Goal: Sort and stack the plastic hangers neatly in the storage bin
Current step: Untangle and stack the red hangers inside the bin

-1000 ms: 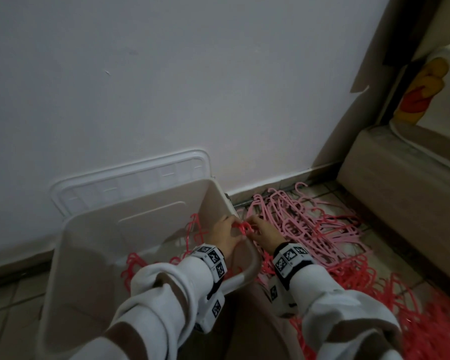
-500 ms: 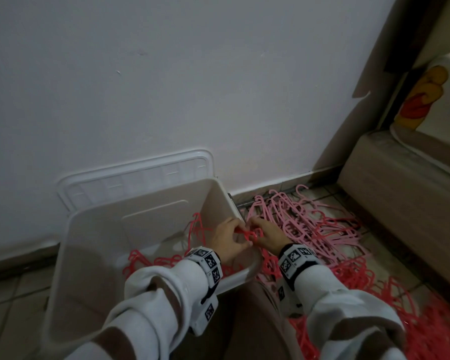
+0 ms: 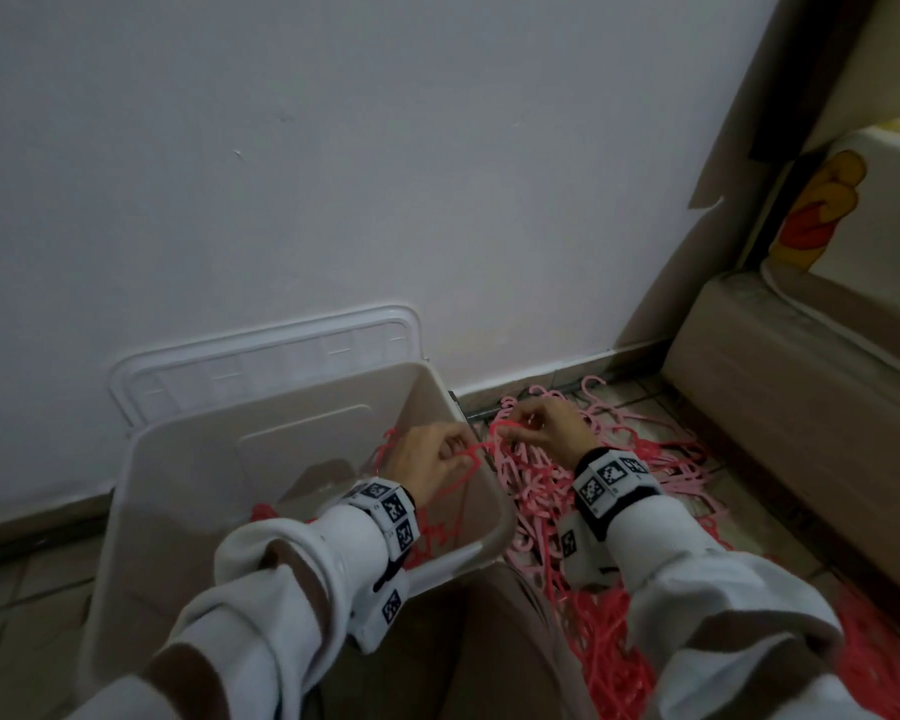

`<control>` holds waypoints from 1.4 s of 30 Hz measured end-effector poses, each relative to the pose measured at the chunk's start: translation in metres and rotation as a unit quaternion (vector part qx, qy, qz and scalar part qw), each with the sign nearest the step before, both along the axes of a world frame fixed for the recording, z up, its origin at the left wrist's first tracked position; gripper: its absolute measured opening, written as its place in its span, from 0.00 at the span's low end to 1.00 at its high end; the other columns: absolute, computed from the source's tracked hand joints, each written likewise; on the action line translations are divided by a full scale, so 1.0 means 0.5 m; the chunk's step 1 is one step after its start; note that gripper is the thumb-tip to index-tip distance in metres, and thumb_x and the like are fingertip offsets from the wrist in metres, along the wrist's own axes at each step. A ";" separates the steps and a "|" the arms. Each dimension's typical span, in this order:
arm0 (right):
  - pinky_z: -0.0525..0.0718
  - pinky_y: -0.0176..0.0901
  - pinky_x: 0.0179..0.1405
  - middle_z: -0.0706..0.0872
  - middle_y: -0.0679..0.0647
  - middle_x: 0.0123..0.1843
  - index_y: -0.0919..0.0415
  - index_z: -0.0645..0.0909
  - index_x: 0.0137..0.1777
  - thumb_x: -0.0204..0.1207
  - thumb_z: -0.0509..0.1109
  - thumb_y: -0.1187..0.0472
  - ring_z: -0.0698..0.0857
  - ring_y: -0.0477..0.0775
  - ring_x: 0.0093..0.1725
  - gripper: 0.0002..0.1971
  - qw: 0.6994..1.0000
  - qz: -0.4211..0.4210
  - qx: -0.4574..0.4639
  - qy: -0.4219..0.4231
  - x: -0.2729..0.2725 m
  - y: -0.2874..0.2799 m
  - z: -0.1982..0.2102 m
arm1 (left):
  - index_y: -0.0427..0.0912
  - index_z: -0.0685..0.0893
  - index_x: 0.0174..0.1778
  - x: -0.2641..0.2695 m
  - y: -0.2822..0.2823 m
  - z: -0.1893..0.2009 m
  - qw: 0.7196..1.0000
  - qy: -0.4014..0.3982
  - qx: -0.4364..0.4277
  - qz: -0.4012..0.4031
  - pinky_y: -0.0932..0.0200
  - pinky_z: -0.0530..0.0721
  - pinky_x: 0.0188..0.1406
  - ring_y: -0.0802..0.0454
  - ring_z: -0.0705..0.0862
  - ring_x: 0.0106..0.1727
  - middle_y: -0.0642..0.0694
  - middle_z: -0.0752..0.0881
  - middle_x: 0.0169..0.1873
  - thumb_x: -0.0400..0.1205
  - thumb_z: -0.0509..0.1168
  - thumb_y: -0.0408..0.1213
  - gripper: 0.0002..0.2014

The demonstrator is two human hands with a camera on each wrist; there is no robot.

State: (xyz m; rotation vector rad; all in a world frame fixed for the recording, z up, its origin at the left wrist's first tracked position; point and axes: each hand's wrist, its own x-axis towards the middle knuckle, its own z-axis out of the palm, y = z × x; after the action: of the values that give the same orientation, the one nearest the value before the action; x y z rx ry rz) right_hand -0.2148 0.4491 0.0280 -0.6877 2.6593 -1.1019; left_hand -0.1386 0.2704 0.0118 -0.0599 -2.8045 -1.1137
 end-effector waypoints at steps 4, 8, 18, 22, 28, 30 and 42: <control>0.67 0.30 0.28 0.79 0.55 0.26 0.68 0.85 0.36 0.72 0.74 0.55 0.73 0.47 0.28 0.14 0.989 -0.083 -0.063 0.103 -0.011 0.009 0.050 | 0.43 0.87 0.49 -0.007 -0.044 0.016 0.998 -0.001 -0.021 0.062 0.61 0.75 0.42 0.54 0.78 0.40 0.47 0.86 0.39 0.75 0.72 0.37 0.08; 0.71 0.33 0.30 0.82 0.57 0.30 0.66 0.85 0.39 0.76 0.70 0.58 0.75 0.49 0.30 0.11 0.973 -0.111 -0.141 0.144 -0.016 0.011 0.103 | 0.43 0.86 0.48 0.002 -0.086 0.034 0.994 -0.013 -0.049 0.101 0.64 0.69 0.37 0.50 0.81 0.40 0.50 0.82 0.34 0.77 0.70 0.38 0.06; 0.76 0.32 0.23 0.82 0.55 0.31 0.56 0.74 0.42 0.84 0.58 0.61 0.80 0.43 0.22 0.09 0.921 -0.127 -0.352 0.110 0.024 -0.015 0.216 | 0.38 0.79 0.58 0.012 -0.166 0.023 0.955 -0.097 -0.116 0.255 0.49 0.79 0.56 0.37 0.82 0.58 0.37 0.84 0.57 0.85 0.56 0.45 0.15; 0.83 0.44 0.36 0.84 0.54 0.34 0.54 0.74 0.45 0.84 0.58 0.59 0.85 0.49 0.30 0.07 0.921 -0.102 -0.364 0.095 0.032 -0.035 0.229 | 0.34 0.72 0.68 0.009 -0.160 -0.006 0.962 -0.138 -0.083 0.220 0.47 0.75 0.66 0.37 0.76 0.66 0.34 0.76 0.66 0.81 0.63 0.38 0.20; 0.84 0.38 0.37 0.85 0.55 0.37 0.54 0.73 0.45 0.85 0.55 0.60 0.86 0.51 0.34 0.08 0.910 -0.080 -0.392 0.111 0.043 -0.038 0.264 | 0.38 0.76 0.66 0.009 -0.023 0.000 0.994 -0.099 0.007 0.055 0.56 0.75 0.65 0.45 0.78 0.65 0.41 0.80 0.64 0.77 0.69 0.32 0.21; 0.84 0.36 0.37 0.85 0.56 0.37 0.54 0.73 0.45 0.85 0.54 0.60 0.87 0.51 0.35 0.08 0.904 -0.092 -0.400 0.121 0.045 -0.023 0.279 | 0.38 0.73 0.69 0.005 0.041 0.004 0.991 -0.125 0.056 0.004 0.53 0.75 0.67 0.45 0.77 0.67 0.42 0.78 0.65 0.77 0.70 0.36 0.24; 0.84 0.41 0.40 0.87 0.53 0.36 0.56 0.74 0.45 0.85 0.55 0.59 0.88 0.56 0.40 0.09 0.826 -0.140 -0.522 0.159 0.058 0.137 0.346 | 0.49 0.42 0.83 -0.049 0.304 -0.039 0.964 -0.222 0.112 -0.090 0.46 0.79 0.66 0.38 0.76 0.70 0.38 0.70 0.75 0.68 0.77 0.50 0.57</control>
State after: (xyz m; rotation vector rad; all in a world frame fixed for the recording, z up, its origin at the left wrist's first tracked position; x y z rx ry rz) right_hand -0.1859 0.5177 0.2010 -0.6431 2.2126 -2.7992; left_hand -0.1630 0.4224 -0.0079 -0.0498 -3.0751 -1.6685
